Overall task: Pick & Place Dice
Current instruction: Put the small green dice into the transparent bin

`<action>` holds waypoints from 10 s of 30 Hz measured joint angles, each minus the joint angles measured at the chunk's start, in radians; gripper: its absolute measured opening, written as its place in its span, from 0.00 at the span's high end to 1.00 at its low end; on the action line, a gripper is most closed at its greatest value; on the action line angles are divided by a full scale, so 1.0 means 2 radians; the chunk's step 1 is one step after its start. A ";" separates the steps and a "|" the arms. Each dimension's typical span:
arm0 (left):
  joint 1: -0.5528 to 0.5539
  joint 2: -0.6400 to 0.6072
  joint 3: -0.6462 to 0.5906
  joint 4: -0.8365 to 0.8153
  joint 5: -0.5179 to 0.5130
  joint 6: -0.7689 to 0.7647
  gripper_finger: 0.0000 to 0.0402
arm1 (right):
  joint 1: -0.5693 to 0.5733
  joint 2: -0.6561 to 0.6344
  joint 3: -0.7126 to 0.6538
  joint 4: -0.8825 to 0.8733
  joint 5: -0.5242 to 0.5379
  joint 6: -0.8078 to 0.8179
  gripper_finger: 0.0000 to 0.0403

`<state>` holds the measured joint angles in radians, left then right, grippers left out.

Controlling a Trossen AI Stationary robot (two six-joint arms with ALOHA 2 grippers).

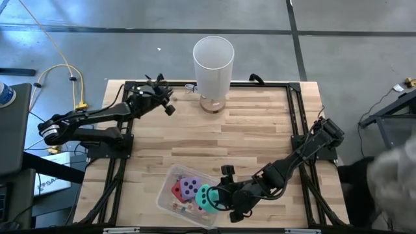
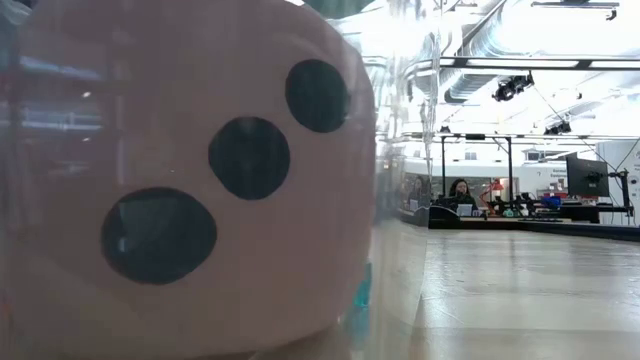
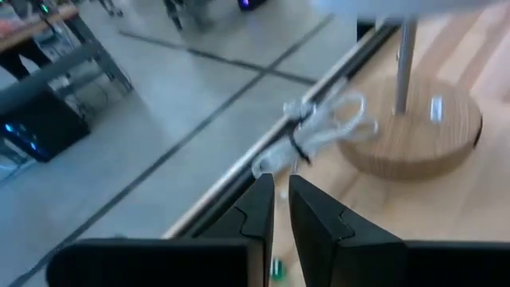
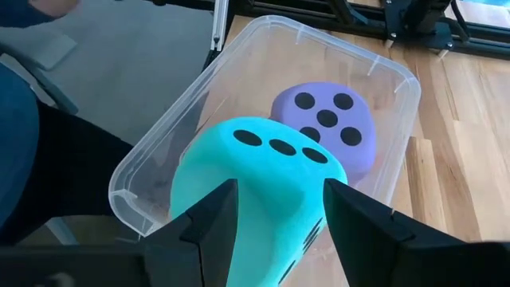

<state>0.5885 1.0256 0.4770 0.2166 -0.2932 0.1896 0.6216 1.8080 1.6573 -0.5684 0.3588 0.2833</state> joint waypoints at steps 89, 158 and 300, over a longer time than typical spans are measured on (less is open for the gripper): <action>0.098 0.002 0.000 -0.151 0.125 -0.218 0.28 | 0.000 0.000 -0.010 0.014 -0.001 0.006 0.56; 0.083 0.306 0.001 0.178 0.091 -0.277 0.41 | -0.024 -0.001 -0.010 0.036 -0.024 0.000 0.56; -0.326 -0.056 0.093 -0.278 -0.317 -0.253 0.55 | 0.007 0.023 -0.011 0.075 -0.010 -0.011 0.56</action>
<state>-0.0634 0.9145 0.6621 -0.3396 -0.9264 -0.3165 0.6356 1.8542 1.6352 -0.4191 0.3378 0.2607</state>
